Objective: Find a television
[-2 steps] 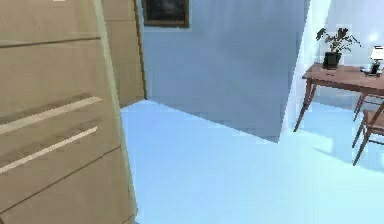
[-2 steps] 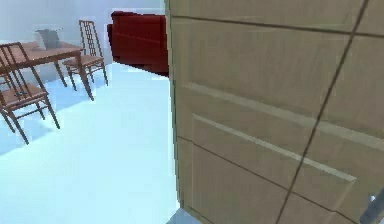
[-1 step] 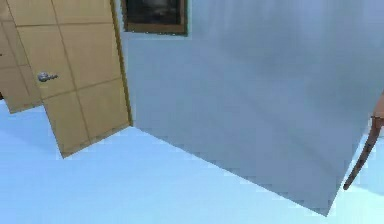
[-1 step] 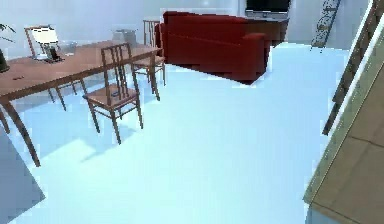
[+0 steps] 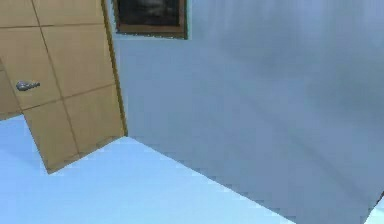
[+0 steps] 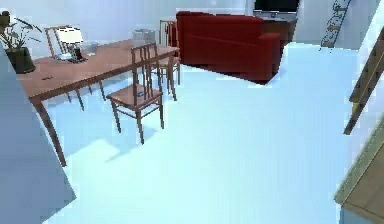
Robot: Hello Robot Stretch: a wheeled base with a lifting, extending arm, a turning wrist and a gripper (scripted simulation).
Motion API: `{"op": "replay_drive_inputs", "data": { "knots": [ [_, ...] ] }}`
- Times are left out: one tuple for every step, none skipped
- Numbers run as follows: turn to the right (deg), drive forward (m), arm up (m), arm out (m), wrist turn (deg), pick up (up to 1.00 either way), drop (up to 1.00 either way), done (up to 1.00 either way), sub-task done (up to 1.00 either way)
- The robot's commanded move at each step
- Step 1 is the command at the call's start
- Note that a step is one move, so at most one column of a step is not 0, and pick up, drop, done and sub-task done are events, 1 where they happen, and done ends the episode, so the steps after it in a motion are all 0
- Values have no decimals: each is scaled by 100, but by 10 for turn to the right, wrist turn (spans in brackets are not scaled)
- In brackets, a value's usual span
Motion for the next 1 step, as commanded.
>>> {"op": "replay_drive_inputs", "data": {
  "knots": [
    [-450,0,0,0,0,0,0,0,0]
  ]
}}
